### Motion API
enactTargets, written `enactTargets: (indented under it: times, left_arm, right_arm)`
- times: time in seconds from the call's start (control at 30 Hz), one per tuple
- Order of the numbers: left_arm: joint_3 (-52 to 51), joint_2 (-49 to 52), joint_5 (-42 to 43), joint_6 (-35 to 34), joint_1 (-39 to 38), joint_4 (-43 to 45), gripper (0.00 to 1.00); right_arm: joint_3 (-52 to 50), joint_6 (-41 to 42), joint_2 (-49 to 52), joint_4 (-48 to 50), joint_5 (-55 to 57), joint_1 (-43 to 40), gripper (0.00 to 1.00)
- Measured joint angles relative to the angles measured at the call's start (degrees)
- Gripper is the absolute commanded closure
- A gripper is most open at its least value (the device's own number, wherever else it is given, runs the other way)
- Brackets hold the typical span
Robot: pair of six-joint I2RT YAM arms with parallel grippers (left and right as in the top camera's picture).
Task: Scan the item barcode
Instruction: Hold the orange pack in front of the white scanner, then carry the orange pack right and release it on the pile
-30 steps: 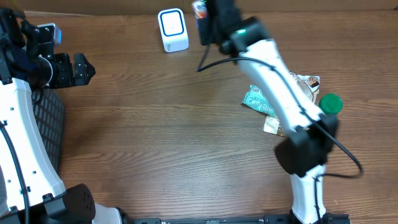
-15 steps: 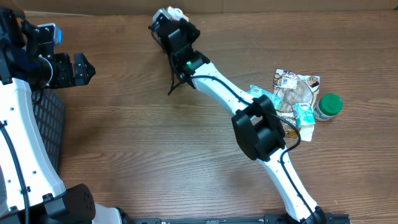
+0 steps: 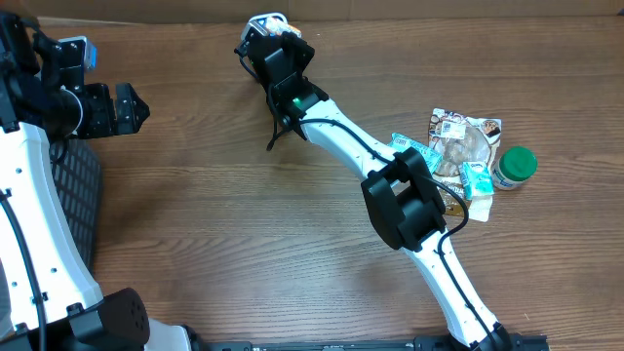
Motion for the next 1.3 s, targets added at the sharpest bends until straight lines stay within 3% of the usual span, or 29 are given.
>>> enactTargets:
  times: [0.5,0.73,0.97,1.13,1.3]
  left_arm:
    - [0.0,0.0,0.0,0.0,0.0,0.0,0.01]
    - [0.0,0.0,0.0,0.0,0.0,0.0,0.0]
    - [0.0,0.0,0.0,0.0,0.0,0.0,0.0]
    - [0.0,0.0,0.0,0.0,0.0,0.0,0.0]
    - [0.0,0.0,0.0,0.0,0.0,0.0,0.01]
  right_arm:
    - [0.0,3.0,0.0,-2.8,-2.4,0.0,0.96]
    - [-0.7,15.3,-5.9,-22.8,-10.1,-0.3,0.96]
    - [-0.6,36.7,-30.9,-47.2,-22.0,-3.8,0.96]
    - [1.3,54.2,-45.2,-68.7,-25.4,-11.2,0.96]
    - [-0.2,64.0,-46.2,-83.2,-29.8,-21.0,0.96]
